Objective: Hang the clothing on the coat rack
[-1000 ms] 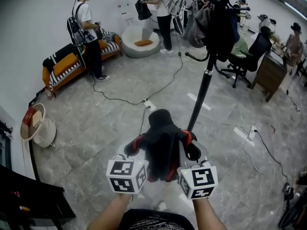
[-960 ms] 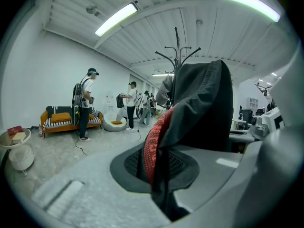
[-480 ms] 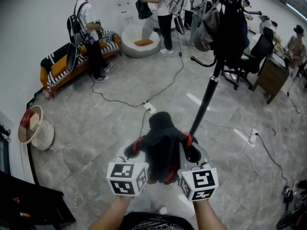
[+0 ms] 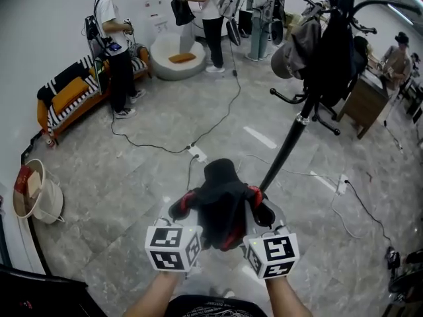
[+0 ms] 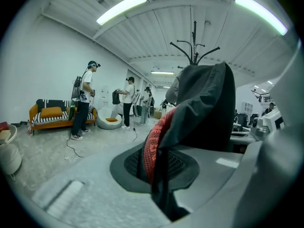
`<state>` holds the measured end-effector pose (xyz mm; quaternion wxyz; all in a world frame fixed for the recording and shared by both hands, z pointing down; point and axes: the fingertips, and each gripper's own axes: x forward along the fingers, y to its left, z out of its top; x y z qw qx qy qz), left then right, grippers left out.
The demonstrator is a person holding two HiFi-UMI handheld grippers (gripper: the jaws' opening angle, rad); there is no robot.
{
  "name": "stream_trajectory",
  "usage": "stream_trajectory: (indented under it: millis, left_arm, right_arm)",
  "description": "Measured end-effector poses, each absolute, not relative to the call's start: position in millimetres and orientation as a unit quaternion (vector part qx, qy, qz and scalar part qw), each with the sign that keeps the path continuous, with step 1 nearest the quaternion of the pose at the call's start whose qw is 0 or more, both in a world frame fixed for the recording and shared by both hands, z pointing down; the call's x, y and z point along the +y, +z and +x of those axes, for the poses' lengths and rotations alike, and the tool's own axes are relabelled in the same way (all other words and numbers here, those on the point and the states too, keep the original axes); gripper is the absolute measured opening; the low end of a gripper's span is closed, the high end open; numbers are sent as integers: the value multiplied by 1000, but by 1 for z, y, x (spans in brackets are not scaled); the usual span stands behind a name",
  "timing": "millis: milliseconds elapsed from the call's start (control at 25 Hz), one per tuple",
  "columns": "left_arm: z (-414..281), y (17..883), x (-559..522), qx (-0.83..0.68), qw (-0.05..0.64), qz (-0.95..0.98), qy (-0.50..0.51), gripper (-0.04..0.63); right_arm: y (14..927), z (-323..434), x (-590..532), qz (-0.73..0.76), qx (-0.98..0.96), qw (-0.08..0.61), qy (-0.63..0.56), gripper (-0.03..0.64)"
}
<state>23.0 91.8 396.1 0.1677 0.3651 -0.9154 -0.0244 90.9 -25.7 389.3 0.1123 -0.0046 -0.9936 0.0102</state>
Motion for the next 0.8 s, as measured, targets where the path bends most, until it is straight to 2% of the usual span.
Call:
stream_trajectory:
  millis: [520,800]
  left_arm:
    - [-64,385,115,-896,163,413,-31,25]
    - [-86,389,116,-889,158,428,-33,25]
  right_arm:
    - [376,17,5,48,-992,119,-1,21]
    - [379,3,11,65,-991,116,-7,21]
